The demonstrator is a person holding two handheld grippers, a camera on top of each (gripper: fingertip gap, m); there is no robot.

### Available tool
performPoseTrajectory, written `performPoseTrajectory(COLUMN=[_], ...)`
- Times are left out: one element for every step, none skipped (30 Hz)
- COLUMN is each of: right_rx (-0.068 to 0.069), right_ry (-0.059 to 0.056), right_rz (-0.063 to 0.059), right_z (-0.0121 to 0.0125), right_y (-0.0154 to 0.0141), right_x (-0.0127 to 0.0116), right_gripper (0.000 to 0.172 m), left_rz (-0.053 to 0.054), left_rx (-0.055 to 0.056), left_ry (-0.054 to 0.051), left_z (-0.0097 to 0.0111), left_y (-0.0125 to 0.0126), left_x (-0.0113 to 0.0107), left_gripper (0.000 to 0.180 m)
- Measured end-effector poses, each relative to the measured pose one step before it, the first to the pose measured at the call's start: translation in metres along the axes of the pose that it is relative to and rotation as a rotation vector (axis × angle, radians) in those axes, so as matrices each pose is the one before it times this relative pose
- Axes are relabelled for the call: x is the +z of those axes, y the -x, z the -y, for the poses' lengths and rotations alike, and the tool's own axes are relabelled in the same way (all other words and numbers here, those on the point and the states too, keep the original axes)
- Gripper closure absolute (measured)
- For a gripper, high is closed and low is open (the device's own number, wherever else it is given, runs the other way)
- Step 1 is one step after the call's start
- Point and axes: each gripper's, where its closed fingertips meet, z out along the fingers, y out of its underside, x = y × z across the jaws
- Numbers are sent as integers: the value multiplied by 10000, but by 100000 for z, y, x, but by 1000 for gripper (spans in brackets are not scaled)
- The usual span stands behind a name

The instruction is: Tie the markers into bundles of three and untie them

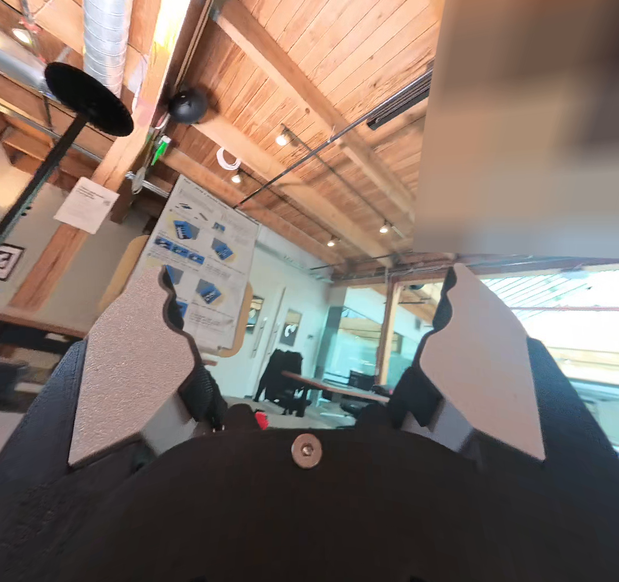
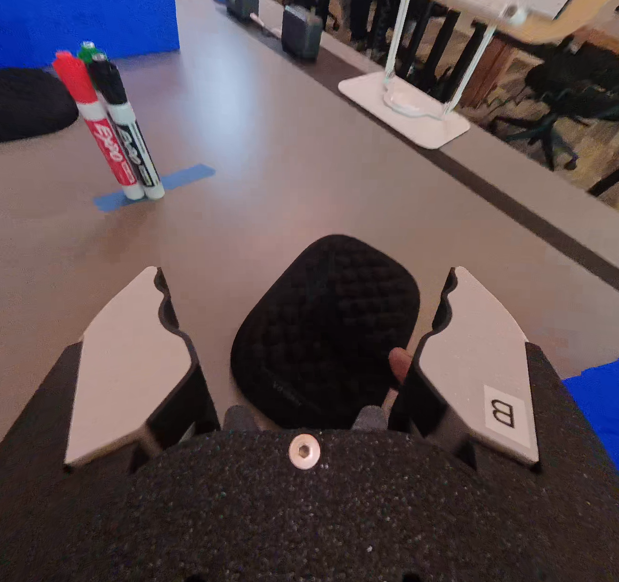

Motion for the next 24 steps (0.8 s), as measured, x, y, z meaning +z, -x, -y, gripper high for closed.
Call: performPoseTrajectory(right_rx=[-72,17,-13,-143,-189,-18,147,190,155,217,323,435,526,570,561,433,261,46,-155,-135,27,175,85,-72], right_ry=[-332,-129,206,105,-587,-1240,-1260,-953,-680,-463,-308,-274,-234,56,374,575,671,714,575,363,287,329,231,53], right_rz=[-170,-158,-262,-31,223,248,341,696,1041,1159,1163,1104,1173,1234,1082,859,595,280,-10,-168,-71,-213,-432,-295], right_z=[1310,909,337,522,1378,2331,2555,2246,1827,1418,1030,668,192,-513,-1097,-1322,-1307,-1171,-834,-503,-350,-452,-280,29], right_y=[-409,-535,-771,-298,363,782,1174,1812,2367,2524,2501,2351,2331,2170,1599,950,386,-148,-546,-704,-547,-679,-837,-387], right_x=[-196,-43,-40,-66,-126,-210,3,442,836,1175,1525,1864,2122,2282,2298,2137,1859,1509,1138,809,585,348,155,50], right_gripper=[25,39,78,124,169,172,172,172,172,172,172,172,172,169,165,162,158,154,151,155,158,161,172,172], left_rz=[-205,-75,-87,-135,-209,-257,-131,-68,-97,-126,-82,47,40,23,26,-91,-32,-7,-1,-36,-39,-39,18,76], left_rx=[-246,-183,-172,-222,-278,-279,-171,-90,-155,-271,-301,-197,-106,-132,-127,-114,-112,-43,23,54,32,17,6,-23], left_ry=[-183,-206,-160,12,133,171,84,-59,-226,-288,-228,-88,-48,10,76,124,185,164,161,149,105,36,-21,-37], left_z=[197,193,111,-88,-227,-292,-223,-91,60,88,-21,-210,-263,-316,-344,-348,-339,-262,-233,-193,-123,-29,56,34], left_y=[-281,-79,-46,-57,-137,-193,-60,-3,-46,-80,17,195,166,146,148,4,89,82,30,-43,-74,-94,-7,181], left_x=[80,29,24,25,27,22,7,-14,22,80,149,181,195,218,224,220,206,171,139,96,59,30,-14,-68], left_gripper=[35,35,35,35,35,35,35,35,35,35,35,35,35,35,35,35,35,35,35,35,35,35,35,35])
